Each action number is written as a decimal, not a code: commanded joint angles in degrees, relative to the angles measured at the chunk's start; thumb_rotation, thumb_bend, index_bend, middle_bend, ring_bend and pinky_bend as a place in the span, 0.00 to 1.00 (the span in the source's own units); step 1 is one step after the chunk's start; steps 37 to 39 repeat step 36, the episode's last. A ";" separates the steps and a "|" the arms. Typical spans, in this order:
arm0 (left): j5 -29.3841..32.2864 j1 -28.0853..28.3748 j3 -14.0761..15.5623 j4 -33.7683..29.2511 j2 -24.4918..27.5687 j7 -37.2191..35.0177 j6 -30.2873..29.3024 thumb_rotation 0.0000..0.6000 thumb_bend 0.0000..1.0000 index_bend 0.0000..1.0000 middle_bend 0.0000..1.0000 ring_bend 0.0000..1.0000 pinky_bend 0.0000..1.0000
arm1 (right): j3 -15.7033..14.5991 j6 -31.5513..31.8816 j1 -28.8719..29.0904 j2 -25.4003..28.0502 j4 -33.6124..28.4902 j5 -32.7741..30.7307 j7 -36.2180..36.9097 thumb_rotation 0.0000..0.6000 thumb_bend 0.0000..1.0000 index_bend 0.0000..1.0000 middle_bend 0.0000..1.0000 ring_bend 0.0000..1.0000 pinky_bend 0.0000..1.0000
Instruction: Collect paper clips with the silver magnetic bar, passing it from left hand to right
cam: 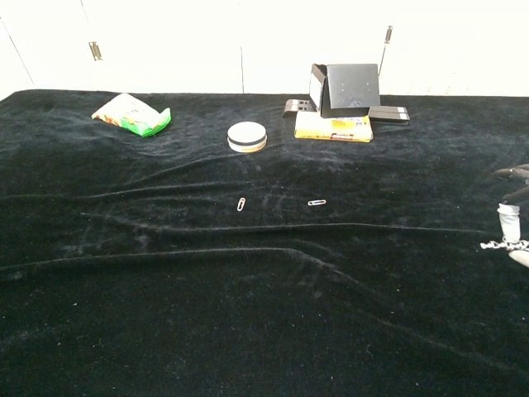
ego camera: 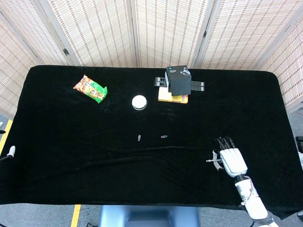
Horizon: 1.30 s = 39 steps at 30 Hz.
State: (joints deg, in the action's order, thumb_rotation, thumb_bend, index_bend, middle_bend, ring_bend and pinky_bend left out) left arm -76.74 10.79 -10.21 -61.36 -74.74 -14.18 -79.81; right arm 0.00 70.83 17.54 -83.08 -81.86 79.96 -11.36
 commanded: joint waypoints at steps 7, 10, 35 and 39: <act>0.06 -0.20 -0.11 0.13 0.29 -0.83 -0.10 1.00 0.41 0.08 0.32 0.25 0.16 | 1.12 -2.15 1.00 0.80 -1.34 -1.28 -3.36 1.00 0.37 0.00 0.00 0.00 0.00; 0.04 -0.29 -0.16 0.06 0.34 -0.78 -0.34 1.00 0.41 0.07 0.32 0.25 0.16 | 1.17 -1.67 0.92 1.93 -2.73 -0.59 -3.35 1.00 0.36 0.00 0.00 0.00 0.00; -4.20 -3.01 4.57 -19.93 4.66 20.83 -5.43 1.00 0.41 0.09 0.30 0.22 0.15 | 2.25 22.83 -13.79 14.94 -10.05 3.59 -2.94 1.00 0.35 0.00 0.00 0.00 0.00; -4.32 -3.09 4.71 -20.08 4.73 20.82 -5.44 1.00 0.41 0.09 0.30 0.22 0.15 | 2.13 22.26 -13.72 15.20 -10.23 3.85 -2.28 1.00 0.35 0.00 0.00 0.00 0.00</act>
